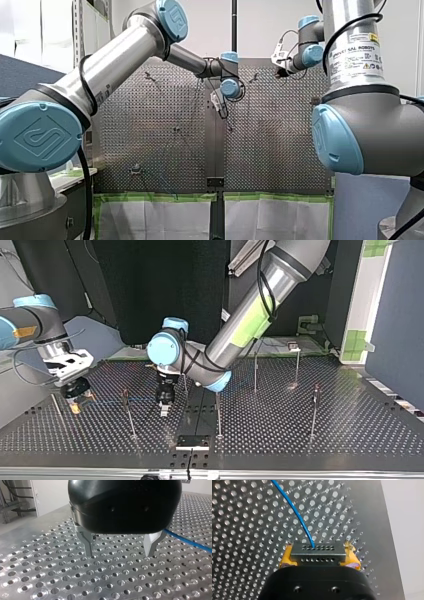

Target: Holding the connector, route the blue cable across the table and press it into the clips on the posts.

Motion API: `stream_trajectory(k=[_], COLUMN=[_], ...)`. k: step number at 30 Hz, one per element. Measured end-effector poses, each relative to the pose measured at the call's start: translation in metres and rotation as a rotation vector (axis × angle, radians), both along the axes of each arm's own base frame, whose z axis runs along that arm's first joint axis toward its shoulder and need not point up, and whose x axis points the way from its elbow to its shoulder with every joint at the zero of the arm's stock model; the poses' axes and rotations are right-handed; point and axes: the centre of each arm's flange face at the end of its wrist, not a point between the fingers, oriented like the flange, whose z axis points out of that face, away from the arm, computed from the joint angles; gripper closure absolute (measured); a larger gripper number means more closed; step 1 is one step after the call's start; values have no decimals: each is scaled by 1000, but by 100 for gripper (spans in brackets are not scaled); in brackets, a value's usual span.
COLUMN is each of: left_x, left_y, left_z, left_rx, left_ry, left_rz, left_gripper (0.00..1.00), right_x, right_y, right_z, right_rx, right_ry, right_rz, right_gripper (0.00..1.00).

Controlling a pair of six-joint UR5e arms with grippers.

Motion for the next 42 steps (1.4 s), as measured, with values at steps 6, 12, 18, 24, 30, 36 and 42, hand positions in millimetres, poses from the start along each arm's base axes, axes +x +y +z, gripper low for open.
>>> stream_trajectory(k=[6, 12, 18, 24, 30, 36, 42], left_x=[0, 0, 0, 0, 0, 0, 0], left_y=[0, 0, 0, 0, 0, 0, 0], left_z=[0, 0, 0, 0, 0, 0, 0], left_rx=[0, 0, 0, 0, 0, 0, 0], left_ry=[0, 0, 0, 0, 0, 0, 0], left_rz=[0, 0, 0, 0, 0, 0, 0], left_gripper=[0, 0, 0, 0, 0, 0, 0], right_x=[0, 3, 8, 12, 14, 14, 14], right_y=[0, 1, 3, 5, 6, 6, 6], right_z=[0, 0, 0, 0, 0, 0, 0], right_rx=[-6, -20, -23, -23, -24, -24, -24], right_ry=[11, 36, 42, 43, 42, 41, 41], right_rz=[-44, -73, -70, -63, -62, -62, -62], right_gripper=[100, 100, 100, 100, 100, 100, 100])
